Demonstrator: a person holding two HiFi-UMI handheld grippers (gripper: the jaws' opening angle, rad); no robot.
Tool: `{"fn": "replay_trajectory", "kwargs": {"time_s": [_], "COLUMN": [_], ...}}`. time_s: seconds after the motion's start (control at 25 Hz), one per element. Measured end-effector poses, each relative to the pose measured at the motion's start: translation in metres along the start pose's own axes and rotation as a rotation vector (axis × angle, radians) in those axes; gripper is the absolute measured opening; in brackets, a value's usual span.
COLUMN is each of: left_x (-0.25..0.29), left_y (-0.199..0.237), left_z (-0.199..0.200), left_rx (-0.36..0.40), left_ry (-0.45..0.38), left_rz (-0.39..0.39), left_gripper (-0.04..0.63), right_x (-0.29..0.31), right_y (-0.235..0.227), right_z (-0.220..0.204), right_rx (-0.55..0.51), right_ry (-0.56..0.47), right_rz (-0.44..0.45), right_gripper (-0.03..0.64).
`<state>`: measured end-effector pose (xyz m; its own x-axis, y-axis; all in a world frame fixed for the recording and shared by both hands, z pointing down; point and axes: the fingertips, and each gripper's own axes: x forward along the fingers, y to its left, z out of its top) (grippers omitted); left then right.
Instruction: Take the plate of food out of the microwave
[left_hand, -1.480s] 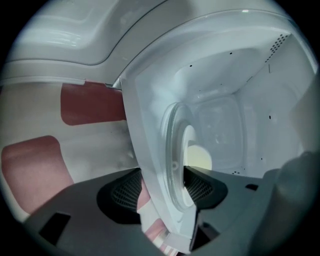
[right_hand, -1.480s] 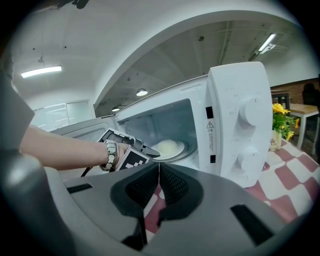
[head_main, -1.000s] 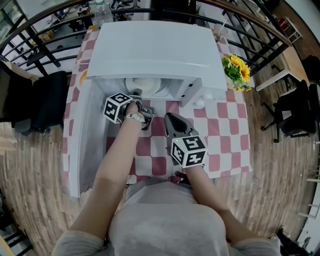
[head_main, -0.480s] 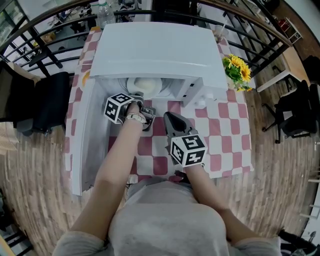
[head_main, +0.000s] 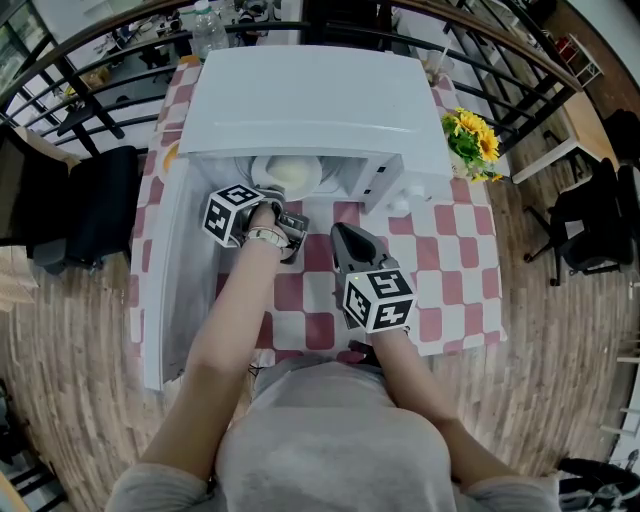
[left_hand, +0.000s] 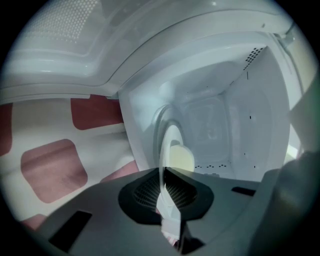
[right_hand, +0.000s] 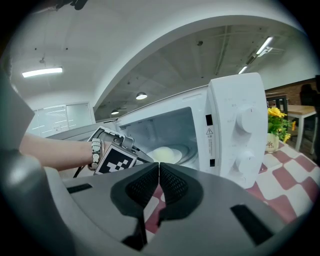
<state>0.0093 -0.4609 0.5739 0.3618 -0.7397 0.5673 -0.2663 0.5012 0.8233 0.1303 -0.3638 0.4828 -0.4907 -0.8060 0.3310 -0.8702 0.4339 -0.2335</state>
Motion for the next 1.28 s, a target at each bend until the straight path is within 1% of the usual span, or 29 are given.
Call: {"fn": "replay_trajectory", "kwargs": {"time_s": [0.28,0.52,0.72,0.88,1.08,1.28], "left_x": [-0.007,-0.013,-0.019,-0.025,-0.033,-0.044], "left_y": [-0.009,-0.009,-0.015,-0.018,-0.012,-0.018], "left_z": [0.0,-0.007,-0.011,-0.015,-0.016,-0.018], "left_rx": [0.007,0.006,0.018,0.012,0.017,0.026], "left_ry": [-0.006,0.009,0.003,0.004,-0.004,-0.006], "left_rz": [-0.074,-0.106,-0.152,-0.172,-0.173,-0.215], "left_gripper": [0.012,0.012,0.012,0.012,0.012,0.012], "right_x": [-0.003,-0.006,-0.009,-0.012,-0.017,-0.02], "right_y": [0.002,0.003,0.004,0.005,0.004,0.007], "right_z": [0.004,0.009,0.011,0.014,0.018,0.023], "right_rx": [0.006,0.006,0.002,-0.003,-0.007,-0.013], "right_ry": [-0.016,-0.03,-0.038,-0.044,-0.061,-0.078], "right_rz": [0.003,0.007,0.013,0.015,0.017,0.025], "right_gripper": [0.026,0.026,0.026,0.026,0.026,0.026]}}
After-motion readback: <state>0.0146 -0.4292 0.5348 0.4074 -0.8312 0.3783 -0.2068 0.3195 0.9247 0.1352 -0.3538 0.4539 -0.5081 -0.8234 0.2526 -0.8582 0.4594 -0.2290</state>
